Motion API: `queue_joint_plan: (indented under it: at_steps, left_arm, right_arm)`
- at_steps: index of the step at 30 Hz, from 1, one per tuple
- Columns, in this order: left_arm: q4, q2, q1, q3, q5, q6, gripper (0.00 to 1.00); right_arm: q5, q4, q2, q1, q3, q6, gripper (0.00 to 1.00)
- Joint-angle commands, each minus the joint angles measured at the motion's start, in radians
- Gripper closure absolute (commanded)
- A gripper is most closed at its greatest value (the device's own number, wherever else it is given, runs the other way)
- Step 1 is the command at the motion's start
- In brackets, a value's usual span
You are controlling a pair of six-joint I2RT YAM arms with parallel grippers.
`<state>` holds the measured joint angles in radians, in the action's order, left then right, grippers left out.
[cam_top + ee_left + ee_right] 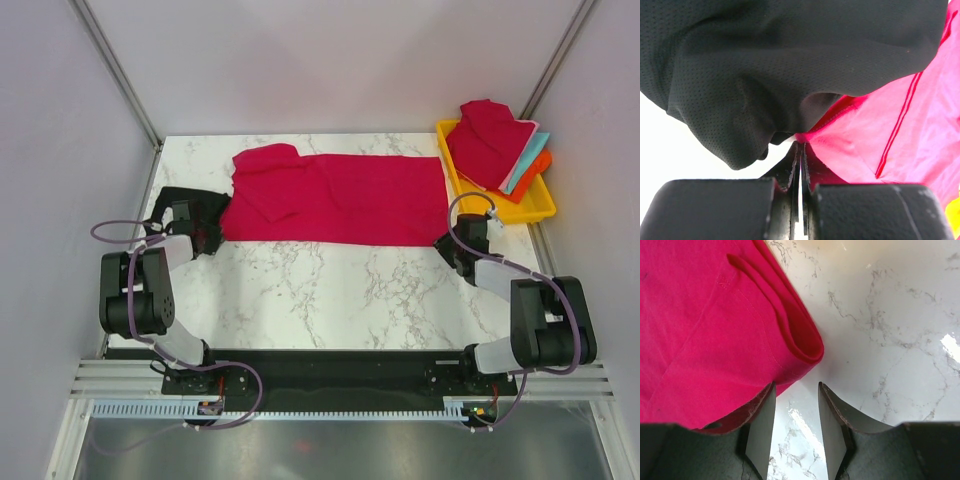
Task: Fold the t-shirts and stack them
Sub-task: Fold the tshirt
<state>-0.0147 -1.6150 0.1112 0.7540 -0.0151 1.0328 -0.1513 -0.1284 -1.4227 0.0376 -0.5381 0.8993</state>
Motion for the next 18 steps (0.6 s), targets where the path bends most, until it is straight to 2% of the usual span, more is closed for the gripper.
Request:
queue_joint_plan:
  at_steps: [1, 8, 10, 11, 13, 14, 15, 18]
  left_arm:
    - [0.01, -0.003, 0.002, 0.013, 0.007, 0.032, 0.98]
    - [0.005, 0.015, 0.002, 0.007, 0.003, 0.029, 0.98]
    - [0.002, 0.023, 0.002, 0.007, 0.001, 0.026, 0.98]
    - [0.001, 0.027, 0.002, 0.005, 0.0, 0.023, 0.98]
    - [0.001, 0.043, 0.001, -0.001, -0.003, 0.019, 0.98]
    - [0.002, 0.052, 0.001, -0.004, -0.005, 0.019, 0.98]
    - [0.002, 0.056, -0.004, -0.005, -0.006, 0.019, 0.98]
    - [0.002, 0.078, -0.018, -0.012, -0.011, 0.012, 0.98]
  right_arm:
    - [-0.017, -0.054, -0.037, 0.004, -0.006, 0.019, 0.53]
    - [-0.053, -0.036, -0.16, -0.002, -0.075, 0.035, 0.57]
    - [-0.08, -0.017, -0.154, -0.013, -0.085, 0.035, 0.68]
    - [-0.112, -0.005, -0.142, -0.013, -0.086, 0.035, 0.77]
    - [-0.132, 0.026, -0.13, -0.011, -0.091, 0.039, 0.83]
    - [-0.145, 0.033, -0.114, -0.011, -0.091, 0.035, 0.94]
    - [-0.154, 0.044, -0.104, -0.011, -0.092, 0.035, 0.98]
    - [-0.159, 0.058, -0.056, -0.013, -0.083, 0.032, 1.0]
